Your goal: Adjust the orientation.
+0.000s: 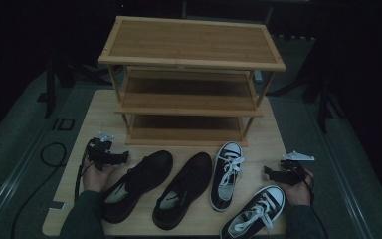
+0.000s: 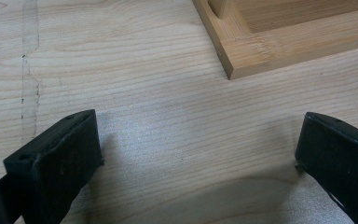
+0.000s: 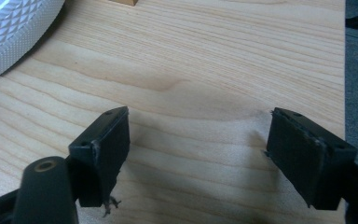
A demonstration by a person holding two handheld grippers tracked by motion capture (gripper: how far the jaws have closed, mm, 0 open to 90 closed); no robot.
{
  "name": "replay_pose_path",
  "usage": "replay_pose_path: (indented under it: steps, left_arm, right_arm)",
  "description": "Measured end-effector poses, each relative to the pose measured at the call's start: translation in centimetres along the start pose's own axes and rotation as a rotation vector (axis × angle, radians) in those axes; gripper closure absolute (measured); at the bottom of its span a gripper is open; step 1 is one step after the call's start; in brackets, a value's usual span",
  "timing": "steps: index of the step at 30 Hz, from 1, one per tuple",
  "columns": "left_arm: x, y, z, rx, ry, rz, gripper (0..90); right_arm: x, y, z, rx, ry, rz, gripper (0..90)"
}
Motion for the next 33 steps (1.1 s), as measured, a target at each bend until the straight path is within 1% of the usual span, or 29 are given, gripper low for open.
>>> replay_pose_path:
  steps: [3,5,12,14,17,18,21,22,24,26,28,29,30,32,33]
  left_arm:
    - [0.0,0.0,0.0,0.001,0.0,-0.001,0.3]
    - [0.0,0.0,0.0,0.002,0.0,-0.002,0.3]
    - [-0.1,0.2,-0.1,0.012,0.0,-0.017,0.6]
    - [-0.2,0.2,-0.3,0.01,0.002,-0.017,2.7]
    - [-0.3,0.0,-0.8,0.003,0.004,-0.004,16.0]
    - [-0.3,-0.1,-0.8,0.001,0.006,-0.005,17.7]
    - [-0.5,-0.4,-1.3,0.004,0.01,-0.01,31.6]
    - [-0.6,-0.4,-1.4,-0.004,0.007,-0.011,34.9]
    - [-0.7,-0.6,-1.8,-0.026,0.004,-0.014,39.4]
    - [-0.7,-0.6,-2.5,-0.042,0.009,-0.014,42.3]
    - [-0.7,-0.5,-3.2,-0.053,0.005,0.001,45.1]
    - [-0.6,-0.5,-3.7,-0.054,0.001,0.012,45.5]
    - [-0.6,-0.4,-4.3,-0.061,-0.003,0.034,46.1]
    - [-0.6,-0.3,-5.2,-0.068,-0.002,0.058,47.5]
    - [-0.5,-0.2,-6.0,-0.08,0.002,0.073,48.8]
  right_arm:
    - [0.0,0.0,0.0,0.004,-0.001,-0.005,20.5]
    - [0.1,-0.1,0.0,0.013,-0.002,-0.02,20.5]
    - [0.2,-0.4,0.2,0.019,-0.003,-0.027,20.3]
    - [0.3,-0.4,0.2,0.02,-0.003,-0.028,20.4]
    - [0.3,-0.4,0.2,0.023,-0.001,-0.033,20.9]
    - [0.3,-0.4,0.2,0.023,-0.001,-0.032,21.2]
    - [0.2,-0.4,0.2,0.022,0.0,-0.031,21.3]
    - [0.2,-0.4,0.2,0.022,0.0,-0.031,21.3]
    - [0.2,-0.4,0.2,0.022,0.0,-0.031,21.2]
    - [0.3,-0.5,0.2,0.027,-0.002,-0.036,19.3]
    - [0.3,-0.5,0.2,0.028,-0.004,-0.038,19.0]
    - [0.3,-0.5,0.2,0.028,-0.004,-0.038,19.0]
    - [0.3,-0.5,0.2,0.027,-0.003,-0.036,19.0]
    - [0.3,-0.5,0.2,0.025,-0.003,-0.034,19.0]
    - [0.3,-0.5,0.2,0.025,-0.003,-0.033,19.0]
Point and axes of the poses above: each handheld gripper's, and its own axes: z roughly forward along the jaws, x roughly out of its top, y roughly to its right, the point moved 1 cm from there along z, roughly forward along the jaws, and after that the axes turned 10 degrees about -y, right-handed, at the moved point
